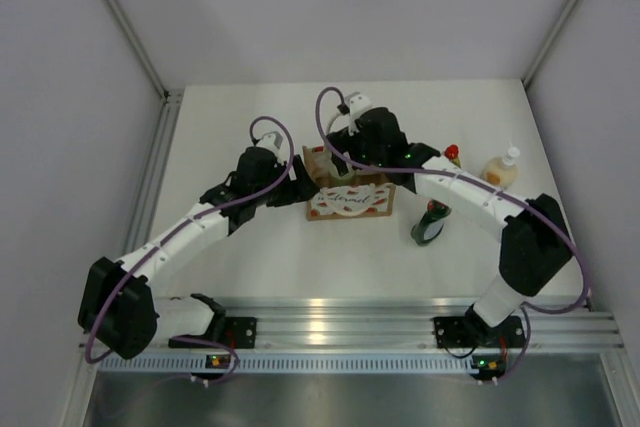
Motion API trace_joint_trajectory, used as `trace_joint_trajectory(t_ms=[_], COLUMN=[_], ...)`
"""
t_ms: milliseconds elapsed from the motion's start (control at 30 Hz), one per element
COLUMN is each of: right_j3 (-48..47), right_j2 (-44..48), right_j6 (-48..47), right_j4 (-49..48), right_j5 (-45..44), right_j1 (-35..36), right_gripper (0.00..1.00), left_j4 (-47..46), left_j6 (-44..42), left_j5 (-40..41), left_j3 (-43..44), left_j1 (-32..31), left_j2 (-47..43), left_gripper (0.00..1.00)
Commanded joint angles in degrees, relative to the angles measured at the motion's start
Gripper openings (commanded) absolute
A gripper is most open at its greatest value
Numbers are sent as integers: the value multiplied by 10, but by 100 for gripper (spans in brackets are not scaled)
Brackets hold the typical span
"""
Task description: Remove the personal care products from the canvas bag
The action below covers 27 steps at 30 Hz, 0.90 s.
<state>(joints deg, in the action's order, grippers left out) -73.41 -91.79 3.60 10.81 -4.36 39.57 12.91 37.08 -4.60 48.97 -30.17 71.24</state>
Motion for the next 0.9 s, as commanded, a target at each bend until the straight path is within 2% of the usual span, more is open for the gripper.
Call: trace_joint_trajectory(t_ms=[0,267,733,833,867], right_j3=[-62,-105,-118,-114,-112], right_j2=[-34,-103,-177,-189,-191], right_j6=[-1,10,37,40,41], right_j4=[73,104,105,105,105], right_j5=[-33,-50,-57,-59,-59], right_j1=[16,31,32,32,33], right_gripper=[82,82,82,79,74], left_j4=[-22,-24,-22,-22,-23], left_j6=[-10,-9,-10,-11,-11], left_j5=[10,7,12,14,16], left_j3=[-6,-1,-3,-5,-6], left_j1=[-2,-1,-1,-1,-2], left_j2=[-8,-3,-15,-20,-22], left_gripper=[81,81,81,81,81])
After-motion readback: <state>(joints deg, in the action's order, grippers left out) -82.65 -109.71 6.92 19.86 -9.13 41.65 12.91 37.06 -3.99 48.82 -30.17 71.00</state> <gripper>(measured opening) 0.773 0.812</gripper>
